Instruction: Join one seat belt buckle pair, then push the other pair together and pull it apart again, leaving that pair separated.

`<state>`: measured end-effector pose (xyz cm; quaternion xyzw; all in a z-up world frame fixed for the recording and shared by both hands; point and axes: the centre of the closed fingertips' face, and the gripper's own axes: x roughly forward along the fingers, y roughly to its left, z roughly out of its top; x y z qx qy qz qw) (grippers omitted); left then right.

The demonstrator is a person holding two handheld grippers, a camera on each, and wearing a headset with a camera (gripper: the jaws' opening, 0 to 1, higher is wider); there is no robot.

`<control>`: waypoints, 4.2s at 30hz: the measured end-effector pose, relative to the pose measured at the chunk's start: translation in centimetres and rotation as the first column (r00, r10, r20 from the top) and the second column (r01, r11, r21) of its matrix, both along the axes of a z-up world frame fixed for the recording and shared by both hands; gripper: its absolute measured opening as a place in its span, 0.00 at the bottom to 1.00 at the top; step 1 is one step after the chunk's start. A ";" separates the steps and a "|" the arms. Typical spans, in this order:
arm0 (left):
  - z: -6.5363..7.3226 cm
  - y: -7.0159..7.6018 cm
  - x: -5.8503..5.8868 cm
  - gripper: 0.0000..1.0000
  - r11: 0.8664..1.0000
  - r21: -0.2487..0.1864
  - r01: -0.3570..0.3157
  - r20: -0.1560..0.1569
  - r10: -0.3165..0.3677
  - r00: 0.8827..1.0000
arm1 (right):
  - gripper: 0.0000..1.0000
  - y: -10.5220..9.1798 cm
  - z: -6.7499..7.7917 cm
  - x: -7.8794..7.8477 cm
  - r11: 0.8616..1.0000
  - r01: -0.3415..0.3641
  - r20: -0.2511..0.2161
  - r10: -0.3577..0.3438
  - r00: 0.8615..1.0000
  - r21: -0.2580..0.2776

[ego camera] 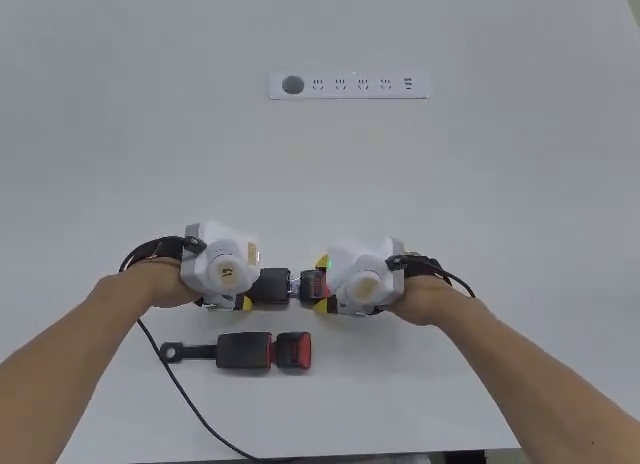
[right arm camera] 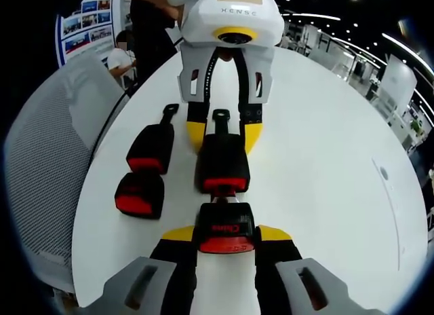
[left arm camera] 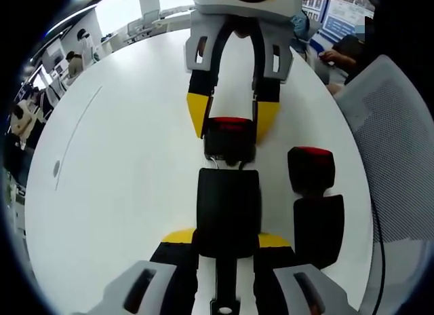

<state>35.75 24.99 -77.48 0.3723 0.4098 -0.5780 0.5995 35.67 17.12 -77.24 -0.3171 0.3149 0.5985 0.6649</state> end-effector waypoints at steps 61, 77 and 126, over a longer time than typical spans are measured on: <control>0.1 -0.1 0.0 0.33 1.000 -0.024 -0.007 0.000 0.007 1.000 | 0.30 -8.3 0.0 -0.1 0.995 -0.010 -0.012 0.009 1.000 -0.098; 0.1 0.0 0.1 0.33 1.000 -0.026 -0.006 0.001 0.006 1.000 | 0.30 -9.1 -0.1 0.2 0.994 -0.002 -0.004 0.001 1.000 -0.106; 2.3 7.3 -2.1 0.65 0.858 -0.305 -0.413 -0.043 0.421 0.906 | 0.63 -13.3 2.4 -3.0 0.977 0.211 0.041 -0.211 0.977 -0.004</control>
